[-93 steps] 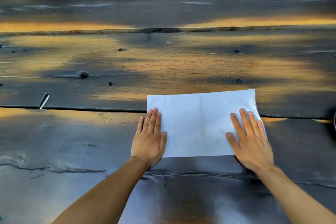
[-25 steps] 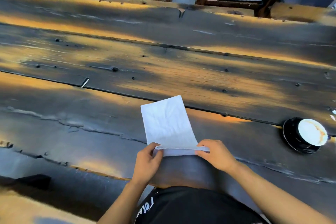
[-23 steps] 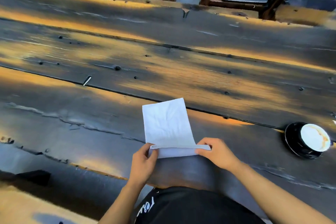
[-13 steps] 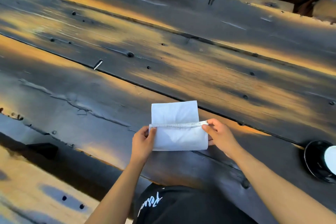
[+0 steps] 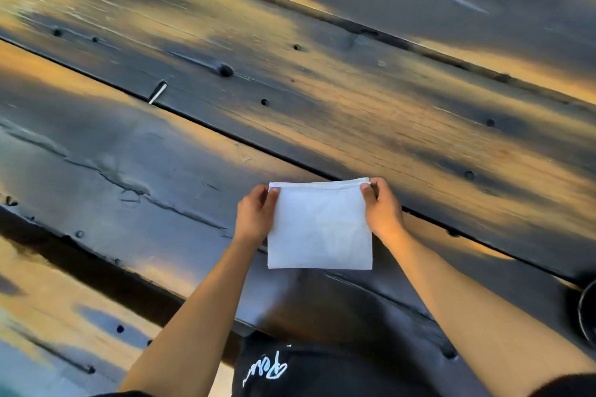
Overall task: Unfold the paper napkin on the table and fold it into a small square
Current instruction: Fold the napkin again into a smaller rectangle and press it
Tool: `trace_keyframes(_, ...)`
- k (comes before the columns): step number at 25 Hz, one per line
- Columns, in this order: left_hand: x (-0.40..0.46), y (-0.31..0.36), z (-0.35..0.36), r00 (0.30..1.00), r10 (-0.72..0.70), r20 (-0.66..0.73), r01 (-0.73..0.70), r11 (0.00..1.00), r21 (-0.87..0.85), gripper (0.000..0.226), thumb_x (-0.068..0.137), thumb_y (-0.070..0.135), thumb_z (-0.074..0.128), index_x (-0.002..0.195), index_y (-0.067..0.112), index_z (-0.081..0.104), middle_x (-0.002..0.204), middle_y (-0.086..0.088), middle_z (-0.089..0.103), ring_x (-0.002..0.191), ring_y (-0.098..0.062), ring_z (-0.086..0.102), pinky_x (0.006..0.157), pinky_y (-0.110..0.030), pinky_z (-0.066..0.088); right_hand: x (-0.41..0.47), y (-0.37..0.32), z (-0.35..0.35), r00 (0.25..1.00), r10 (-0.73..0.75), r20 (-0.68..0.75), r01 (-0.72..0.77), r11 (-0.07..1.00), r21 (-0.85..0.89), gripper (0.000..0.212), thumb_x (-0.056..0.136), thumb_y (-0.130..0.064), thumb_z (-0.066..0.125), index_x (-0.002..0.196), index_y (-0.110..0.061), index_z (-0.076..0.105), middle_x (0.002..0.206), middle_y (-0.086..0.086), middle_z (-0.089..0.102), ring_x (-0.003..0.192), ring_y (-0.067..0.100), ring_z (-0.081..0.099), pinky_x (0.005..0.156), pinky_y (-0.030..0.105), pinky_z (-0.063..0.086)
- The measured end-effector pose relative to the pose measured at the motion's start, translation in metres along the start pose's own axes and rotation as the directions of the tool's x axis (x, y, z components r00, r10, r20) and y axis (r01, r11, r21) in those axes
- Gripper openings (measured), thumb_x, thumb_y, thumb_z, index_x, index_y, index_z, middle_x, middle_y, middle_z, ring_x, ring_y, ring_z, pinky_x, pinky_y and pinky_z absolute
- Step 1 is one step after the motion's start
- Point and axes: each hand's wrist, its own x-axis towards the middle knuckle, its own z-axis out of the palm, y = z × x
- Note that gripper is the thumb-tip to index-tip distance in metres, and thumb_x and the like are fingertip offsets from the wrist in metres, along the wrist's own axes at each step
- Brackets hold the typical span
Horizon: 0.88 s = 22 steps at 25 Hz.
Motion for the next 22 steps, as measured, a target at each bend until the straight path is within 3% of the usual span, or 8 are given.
trace_keyframes(6, 0.014, 0.003, 0.009, 0.996, -0.046, -0.082, 0.056, 0.991, 0.122, 0.026, 0.101, 0.034, 0.053, 0.101, 0.012, 0.067, 0.08, 0.004, 0.065, 0.078, -0.019, 0.061, 0.067, -0.033, 0.048, 0.013, 0.002, 0.009, 0.997, 0.016, -0.076, -0.02, 0.999, -0.05, 0.027, 0.102, -0.039, 0.047, 0.109, -0.018, 0.062, 0.106, 0.003, 0.07, 0.093, 0.023, 0.064, 0.081, 0.039, 0.054)
trace_keyframes(9, 0.013, 0.006, 0.016, 0.986, -0.034, -0.164, 0.068, 0.976, 0.206, 0.025, 0.1, 0.035, 0.055, 0.093, 0.012, 0.063, 0.073, 0.006, 0.062, 0.073, -0.02, 0.06, 0.061, -0.032, 0.045, 0.011, -0.001, 0.008, 0.989, -0.017, -0.148, -0.005, 0.99, -0.144, 0.025, 0.099, -0.041, 0.053, 0.103, -0.019, 0.063, 0.092, -0.001, 0.071, 0.083, 0.021, 0.064, 0.071, 0.035, 0.052)
trace_keyframes(12, 0.013, 0.005, 0.016, 0.976, 0.003, -0.218, 0.057, 0.961, 0.271, 0.024, 0.097, 0.038, 0.057, 0.091, 0.015, 0.057, 0.088, 0.003, 0.061, 0.083, -0.022, 0.059, 0.064, -0.035, 0.045, 0.007, -0.003, 0.005, 0.977, -0.044, -0.207, -0.014, 0.963, -0.27, 0.022, 0.096, -0.041, 0.057, 0.103, -0.021, 0.062, 0.092, -0.003, 0.068, 0.085, 0.021, 0.062, 0.068, 0.031, 0.045)
trace_keyframes(14, 0.01, 0.001, 0.015, 0.967, 0.091, -0.236, -0.012, 0.949, 0.317, 0.021, 0.096, 0.035, 0.057, 0.095, 0.014, 0.054, 0.097, 0.0, 0.055, 0.091, -0.024, 0.055, 0.073, -0.038, 0.045, 0.004, -0.002, 0.006, 0.965, -0.076, -0.251, -0.001, 0.956, -0.293, 0.019, 0.095, -0.034, 0.059, 0.107, -0.02, 0.061, 0.102, 0.001, 0.064, 0.096, 0.023, 0.06, 0.075, 0.032, 0.045)
trace_keyframes(16, 0.001, -0.008, 0.014, 0.919, 0.313, -0.239, -0.176, 0.869, 0.463, 0.02, 0.096, 0.027, 0.054, 0.104, 0.009, 0.056, 0.106, -0.007, 0.056, 0.099, -0.029, 0.053, 0.084, -0.043, 0.047, -0.003, -0.003, 0.013, 0.937, -0.185, -0.298, 0.075, 0.935, -0.346, 0.018, 0.093, -0.024, 0.059, 0.11, -0.017, 0.062, 0.108, 0.004, 0.059, 0.107, 0.025, 0.054, 0.084, 0.038, 0.048)
trace_keyframes(19, -0.008, -0.031, 0.013, 0.826, 0.564, -0.021, -0.426, 0.648, 0.632, 0.04, 0.1, 0.021, 0.047, 0.136, 0.004, 0.052, 0.144, -0.014, 0.051, 0.137, -0.034, 0.044, 0.112, -0.048, 0.039, -0.021, -0.009, 0.039, 0.821, -0.53, -0.211, 0.374, 0.78, -0.502, 0.024, 0.091, -0.012, 0.058, 0.114, -0.011, 0.064, 0.116, 0.008, 0.058, 0.112, 0.028, 0.052, 0.097, 0.045, 0.047)
trace_keyframes(22, -0.001, -0.049, 0.01, 0.768, 0.612, 0.19, -0.576, 0.53, 0.622, 0.054, 0.105, 0.025, 0.037, 0.154, 0.005, 0.031, 0.164, -0.011, 0.025, 0.155, -0.026, 0.016, 0.126, -0.044, 0.015, -0.033, -0.015, 0.087, 0.708, -0.704, 0.059, 0.615, 0.573, -0.541, 0.036, 0.096, -0.009, 0.05, 0.131, -0.006, 0.059, 0.14, 0.013, 0.055, 0.136, 0.033, 0.046, 0.119, 0.048, 0.03)
